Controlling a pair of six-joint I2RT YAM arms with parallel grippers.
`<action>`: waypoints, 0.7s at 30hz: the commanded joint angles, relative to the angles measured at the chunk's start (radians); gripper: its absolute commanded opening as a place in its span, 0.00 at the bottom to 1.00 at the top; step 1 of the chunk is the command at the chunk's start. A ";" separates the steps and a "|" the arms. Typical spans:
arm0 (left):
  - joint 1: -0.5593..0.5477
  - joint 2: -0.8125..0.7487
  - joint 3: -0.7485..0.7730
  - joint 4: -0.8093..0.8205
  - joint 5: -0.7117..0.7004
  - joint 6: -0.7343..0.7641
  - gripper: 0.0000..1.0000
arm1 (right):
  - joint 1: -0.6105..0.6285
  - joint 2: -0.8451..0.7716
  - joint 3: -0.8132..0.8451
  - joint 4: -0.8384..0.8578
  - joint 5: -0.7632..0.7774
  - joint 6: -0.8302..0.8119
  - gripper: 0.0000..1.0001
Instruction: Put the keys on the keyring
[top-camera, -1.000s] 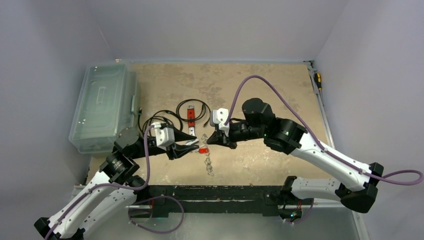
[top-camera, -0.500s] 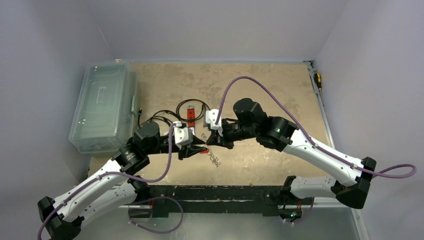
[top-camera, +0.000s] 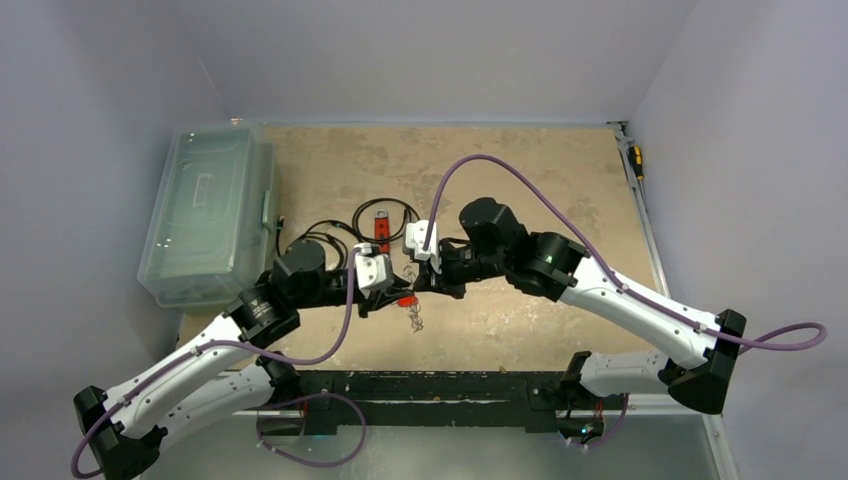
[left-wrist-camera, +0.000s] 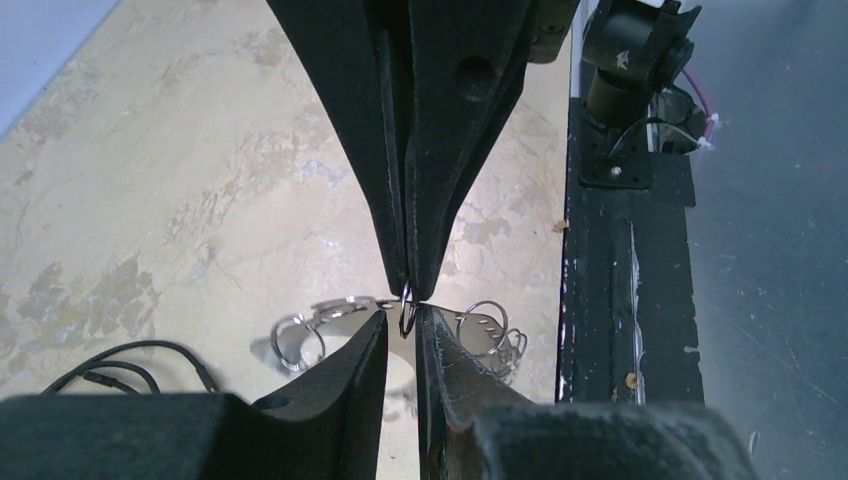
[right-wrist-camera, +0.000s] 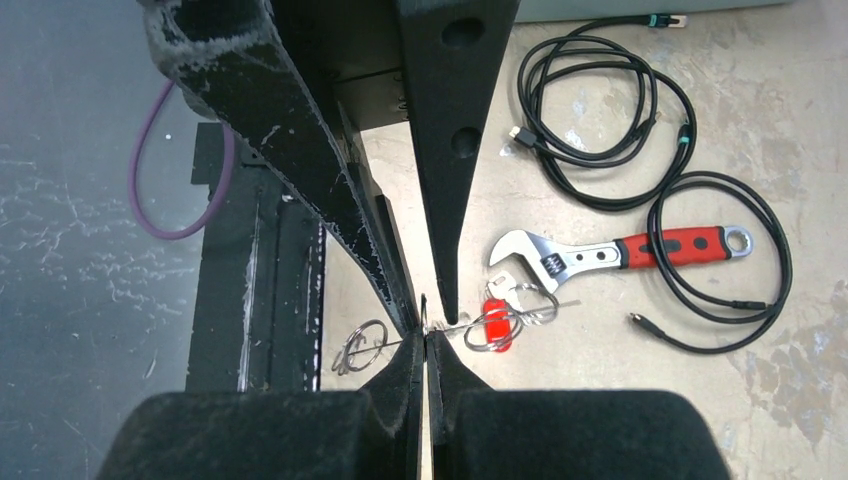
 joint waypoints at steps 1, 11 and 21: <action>-0.028 0.004 0.047 -0.037 -0.060 0.043 0.15 | 0.009 -0.014 0.051 0.024 0.006 -0.010 0.00; -0.050 0.013 0.040 -0.024 -0.080 0.047 0.08 | 0.016 -0.006 0.047 0.022 0.012 -0.008 0.00; -0.052 0.019 0.029 -0.010 -0.074 0.039 0.11 | 0.023 0.017 0.052 0.012 0.014 -0.009 0.00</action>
